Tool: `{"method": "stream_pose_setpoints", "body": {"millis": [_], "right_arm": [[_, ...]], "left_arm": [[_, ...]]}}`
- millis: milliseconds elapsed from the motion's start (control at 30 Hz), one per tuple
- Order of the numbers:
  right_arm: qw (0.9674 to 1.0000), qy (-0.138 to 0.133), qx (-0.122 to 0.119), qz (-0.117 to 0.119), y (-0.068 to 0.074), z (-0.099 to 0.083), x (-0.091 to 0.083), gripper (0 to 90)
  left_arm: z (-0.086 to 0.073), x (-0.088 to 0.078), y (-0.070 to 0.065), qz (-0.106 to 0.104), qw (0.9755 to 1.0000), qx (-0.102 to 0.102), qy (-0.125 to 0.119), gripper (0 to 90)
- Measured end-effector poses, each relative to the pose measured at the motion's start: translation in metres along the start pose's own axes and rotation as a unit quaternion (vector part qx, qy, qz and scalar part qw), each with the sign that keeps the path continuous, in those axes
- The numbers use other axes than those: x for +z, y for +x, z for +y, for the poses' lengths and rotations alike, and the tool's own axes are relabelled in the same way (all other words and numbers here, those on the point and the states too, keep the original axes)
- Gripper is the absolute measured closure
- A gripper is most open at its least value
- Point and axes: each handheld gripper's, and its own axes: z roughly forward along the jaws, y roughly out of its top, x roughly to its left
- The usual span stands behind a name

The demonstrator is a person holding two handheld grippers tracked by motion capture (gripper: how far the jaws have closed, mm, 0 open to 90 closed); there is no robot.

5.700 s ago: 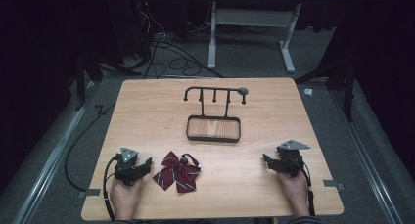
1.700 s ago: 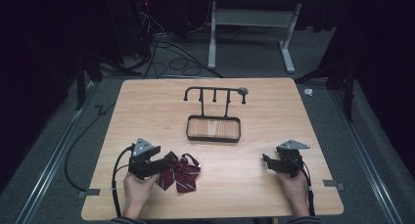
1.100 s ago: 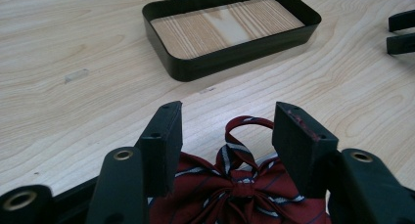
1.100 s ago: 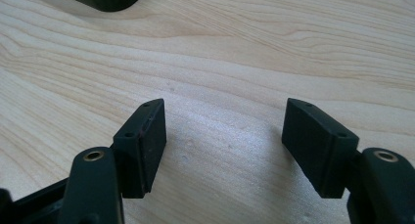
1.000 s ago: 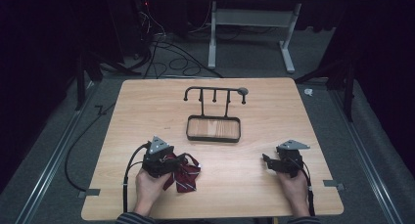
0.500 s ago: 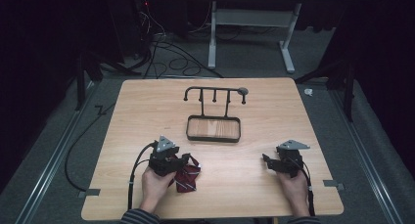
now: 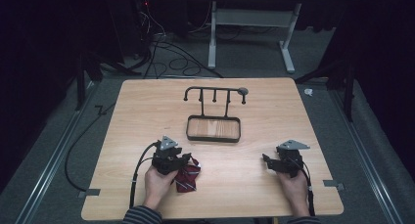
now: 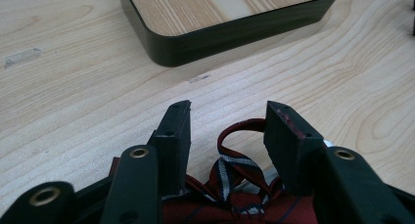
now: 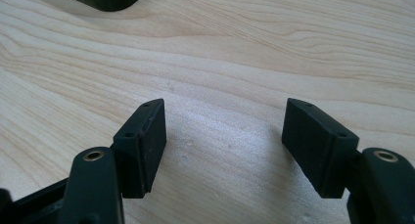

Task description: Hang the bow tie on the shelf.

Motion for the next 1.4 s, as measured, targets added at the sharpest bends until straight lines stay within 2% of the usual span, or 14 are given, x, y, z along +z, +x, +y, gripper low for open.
{"method": "stream_pose_setpoints", "body": {"millis": [133,300,733,1000,1267,1400], "right_arm": [[1.0,0.0,0.0,0.0,0.0,0.0,0.0,34.3],[1.0,0.0,0.0,0.0,0.0,0.0,0.0,34.3],[1.0,0.0,0.001,0.001,0.0,0.0,0.0,34.2],[1.0,0.0,0.001,0.001,0.0,0.0,0.0,34.3],[1.0,0.0,0.0,0.001,0.0,0.0,0.0,34.2],[1.0,0.0,0.0,0.001,0.0,0.0,0.0,34.2]], "left_arm": [[-0.002,0.005,0.002,-0.004,1.0,-0.004,0.006,59.8],[-0.004,0.011,0.001,-0.011,0.9997,0.002,0.022,67.0],[-0.004,0.011,0.001,-0.012,0.9997,0.009,0.021,88.3],[-0.001,-0.001,0.0,-0.016,0.9998,0.01,0.004,89.1],[0.002,-0.015,0.003,-0.023,0.9996,-0.003,-0.016,89.2],[0.007,-0.023,0.0,-0.02,0.9996,0.009,-0.02,89.3]]}}
